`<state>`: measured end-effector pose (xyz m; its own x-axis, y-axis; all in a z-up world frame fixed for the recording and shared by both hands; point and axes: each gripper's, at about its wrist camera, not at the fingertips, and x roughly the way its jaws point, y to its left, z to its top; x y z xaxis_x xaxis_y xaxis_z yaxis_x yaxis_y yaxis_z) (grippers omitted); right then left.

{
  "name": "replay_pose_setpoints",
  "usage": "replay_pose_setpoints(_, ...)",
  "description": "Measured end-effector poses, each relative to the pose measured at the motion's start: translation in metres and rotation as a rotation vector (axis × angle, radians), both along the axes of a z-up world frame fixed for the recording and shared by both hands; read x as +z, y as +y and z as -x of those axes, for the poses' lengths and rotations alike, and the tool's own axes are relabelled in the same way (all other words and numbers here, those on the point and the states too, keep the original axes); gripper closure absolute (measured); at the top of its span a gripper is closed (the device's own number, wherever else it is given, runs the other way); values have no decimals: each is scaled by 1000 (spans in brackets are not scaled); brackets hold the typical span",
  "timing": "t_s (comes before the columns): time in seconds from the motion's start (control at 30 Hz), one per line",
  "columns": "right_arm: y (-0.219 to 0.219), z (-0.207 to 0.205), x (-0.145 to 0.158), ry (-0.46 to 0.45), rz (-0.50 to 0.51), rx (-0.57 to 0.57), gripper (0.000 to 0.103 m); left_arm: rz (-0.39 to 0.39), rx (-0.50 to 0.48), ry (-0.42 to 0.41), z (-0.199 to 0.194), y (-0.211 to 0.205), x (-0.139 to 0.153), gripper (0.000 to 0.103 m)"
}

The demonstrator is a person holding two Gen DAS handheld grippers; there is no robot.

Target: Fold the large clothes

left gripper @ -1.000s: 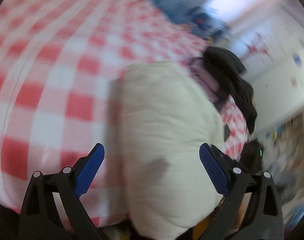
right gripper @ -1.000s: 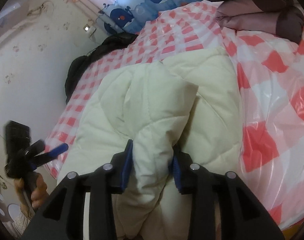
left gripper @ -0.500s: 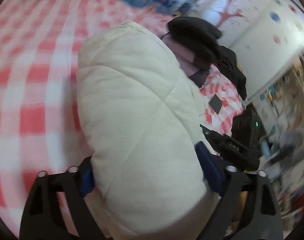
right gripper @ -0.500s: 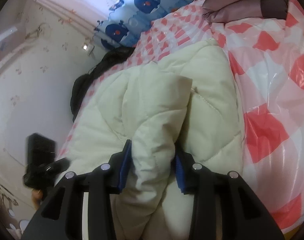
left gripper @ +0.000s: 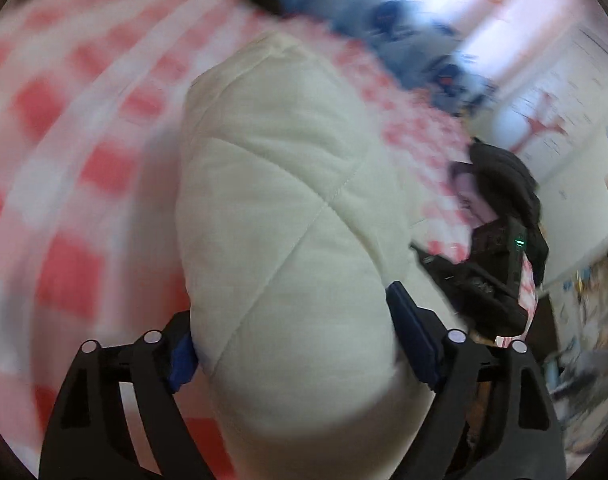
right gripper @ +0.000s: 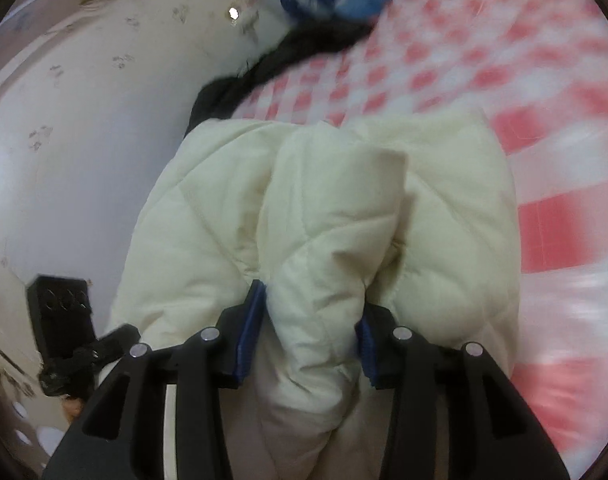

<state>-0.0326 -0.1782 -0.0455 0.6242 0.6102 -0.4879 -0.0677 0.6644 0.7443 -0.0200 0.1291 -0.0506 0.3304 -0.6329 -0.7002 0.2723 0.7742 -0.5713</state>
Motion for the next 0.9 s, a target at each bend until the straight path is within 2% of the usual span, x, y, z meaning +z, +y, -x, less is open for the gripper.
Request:
replay_pose_setpoints(0.03, 10, -7, -6, 5, 2, 8, 60, 18, 7, 15, -2, 7, -8, 18)
replay_pose_setpoints(0.13, 17, -5, -3, -1, 70, 20, 60, 33, 21, -23, 11, 10, -10, 15)
replay_pose_setpoints(0.2, 9, -2, -3, 19, 68, 26, 60, -24, 69, -95, 22, 4, 2, 14)
replay_pose_setpoints(0.27, 0, 2, -3, 51, 72, 10, 60, -115, 165, -234, 37, 0, 20, 13)
replay_pose_setpoints(0.3, 3, 1, -2, 67, 77, 11, 60, -133, 173, -292, 42, -7, 28, 12)
replay_pose_setpoints(0.37, 5, -2, 5, 119, 104, 28, 60, -150, 131, -310, 40, -16, 30, 12)
replay_pose_setpoints(0.4, 6, -2, 14, 135, 148, 27, 59, -168, 121, -312, 38, -18, 29, 12)
replay_pose_setpoints(0.43, 9, 0, 22, 138, 192, 18, 52, -206, 118, -310, 38, -24, 22, 12)
replay_pose_setpoints(0.47, 14, 7, 41, 98, 268, -7, 49, -237, 132, -314, 38, -28, 19, 12)
replay_pose_setpoints(0.53, 18, 14, 61, 26, 349, -50, 34, -248, 142, -306, 34, -30, 22, 12)
replay_pose_setpoints(0.57, 20, 12, 64, 15, 409, -78, 32, -245, 147, -302, 33, -31, 25, 12)
replay_pose_setpoints(0.6, 22, 5, 57, 45, 455, -83, 29, -257, 164, -301, 33, -32, 26, 11)
replay_pose_setpoints(0.67, 22, -9, 28, 116, 432, -51, 25, -273, 171, -307, 36, -35, 25, 11)
replay_pose_setpoints(0.73, 12, -9, 3, 134, 334, -63, 19, -304, 176, -334, 49, -32, 22, 11)
replay_pose_setpoints(0.9, 1, -3, 5, 119, 280, -43, 19, -345, 201, -370, 56, -33, 26, 9)
